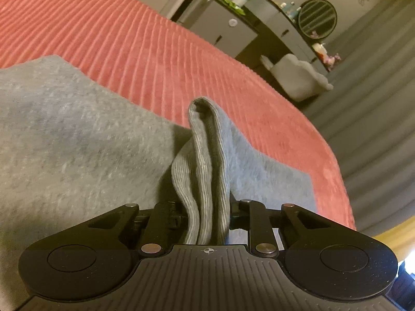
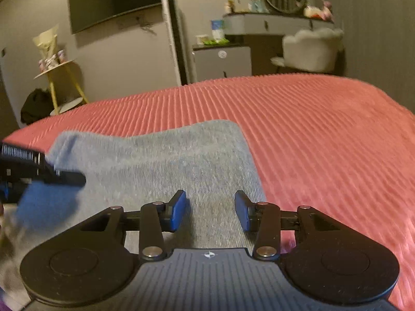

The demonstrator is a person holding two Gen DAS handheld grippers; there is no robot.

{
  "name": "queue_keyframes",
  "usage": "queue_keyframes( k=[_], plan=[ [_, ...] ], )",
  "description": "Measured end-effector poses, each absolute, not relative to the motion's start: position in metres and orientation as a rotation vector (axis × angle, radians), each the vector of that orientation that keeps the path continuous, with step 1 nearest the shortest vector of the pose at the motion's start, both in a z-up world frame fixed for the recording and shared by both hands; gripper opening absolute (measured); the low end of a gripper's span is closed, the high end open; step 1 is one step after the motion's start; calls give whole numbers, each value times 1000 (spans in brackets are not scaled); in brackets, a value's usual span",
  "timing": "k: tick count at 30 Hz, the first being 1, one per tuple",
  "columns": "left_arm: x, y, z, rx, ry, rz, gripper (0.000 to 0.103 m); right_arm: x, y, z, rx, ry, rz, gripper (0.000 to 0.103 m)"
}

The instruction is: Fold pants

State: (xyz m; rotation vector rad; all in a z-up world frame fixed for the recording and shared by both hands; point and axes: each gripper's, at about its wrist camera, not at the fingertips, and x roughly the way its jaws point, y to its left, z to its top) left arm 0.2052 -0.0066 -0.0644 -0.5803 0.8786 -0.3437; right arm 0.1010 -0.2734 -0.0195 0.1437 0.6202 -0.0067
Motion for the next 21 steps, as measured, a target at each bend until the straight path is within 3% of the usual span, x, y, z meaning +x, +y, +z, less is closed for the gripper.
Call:
queue_keyframes(
  k=[5, 21],
  plan=[
    [206, -9, -63, -538, 865, -356, 19, 107, -269, -28, 126, 586, 0, 54],
    [179, -5, -19, -451, 710, -353, 15, 102, -289, -18, 247, 522, -64, 53]
  ],
)
